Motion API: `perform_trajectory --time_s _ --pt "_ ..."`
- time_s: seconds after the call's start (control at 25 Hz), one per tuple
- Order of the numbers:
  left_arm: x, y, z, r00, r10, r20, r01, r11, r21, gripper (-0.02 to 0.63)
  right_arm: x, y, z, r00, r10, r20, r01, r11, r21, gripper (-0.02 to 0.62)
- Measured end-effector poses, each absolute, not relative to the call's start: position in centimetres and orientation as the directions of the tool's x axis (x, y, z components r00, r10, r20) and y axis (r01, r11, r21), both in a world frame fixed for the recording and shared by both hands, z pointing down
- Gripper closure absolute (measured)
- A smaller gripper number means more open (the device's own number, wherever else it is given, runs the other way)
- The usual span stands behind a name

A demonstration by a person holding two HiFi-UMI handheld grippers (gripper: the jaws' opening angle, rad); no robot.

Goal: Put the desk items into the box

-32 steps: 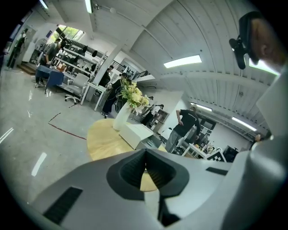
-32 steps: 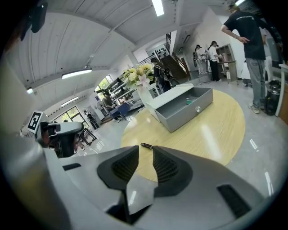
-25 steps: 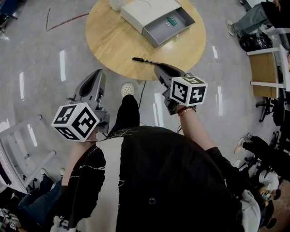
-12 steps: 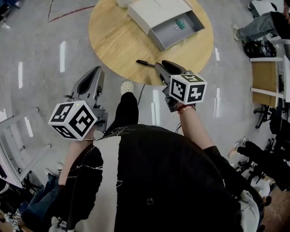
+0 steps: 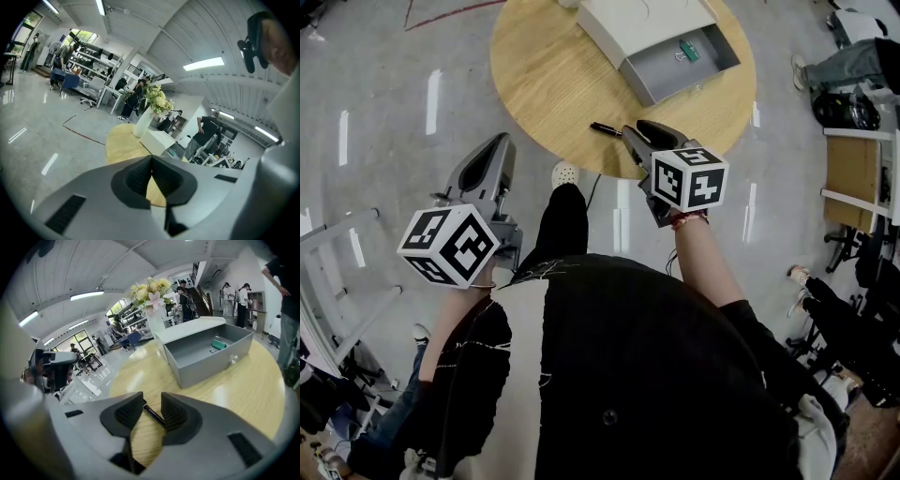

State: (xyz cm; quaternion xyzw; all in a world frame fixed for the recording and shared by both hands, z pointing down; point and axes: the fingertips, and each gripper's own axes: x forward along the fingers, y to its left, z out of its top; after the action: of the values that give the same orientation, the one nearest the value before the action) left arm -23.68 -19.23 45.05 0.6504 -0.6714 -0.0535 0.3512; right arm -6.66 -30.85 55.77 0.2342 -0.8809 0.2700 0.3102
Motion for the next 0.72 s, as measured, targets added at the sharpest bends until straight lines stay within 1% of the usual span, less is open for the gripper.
perform_trajectory --time_s 0.48,0.72 --pt "-23.9 -19.3 45.8 0.1 -0.904 0.417 -0.83 0.155 0.536 0.597 -7.2 -30.0 56.9 -0.676 -0.172 0.716 -0.541 0.776 -0.324 0.467" --pt "-23.6 -19.6 46.3 0.119 -0.9 0.42 -0.828 0.144 0.542 0.597 -6.8 -29.7 57.7 -0.635 -0.163 0.755 -0.516 0.817 -0.258 0.462"
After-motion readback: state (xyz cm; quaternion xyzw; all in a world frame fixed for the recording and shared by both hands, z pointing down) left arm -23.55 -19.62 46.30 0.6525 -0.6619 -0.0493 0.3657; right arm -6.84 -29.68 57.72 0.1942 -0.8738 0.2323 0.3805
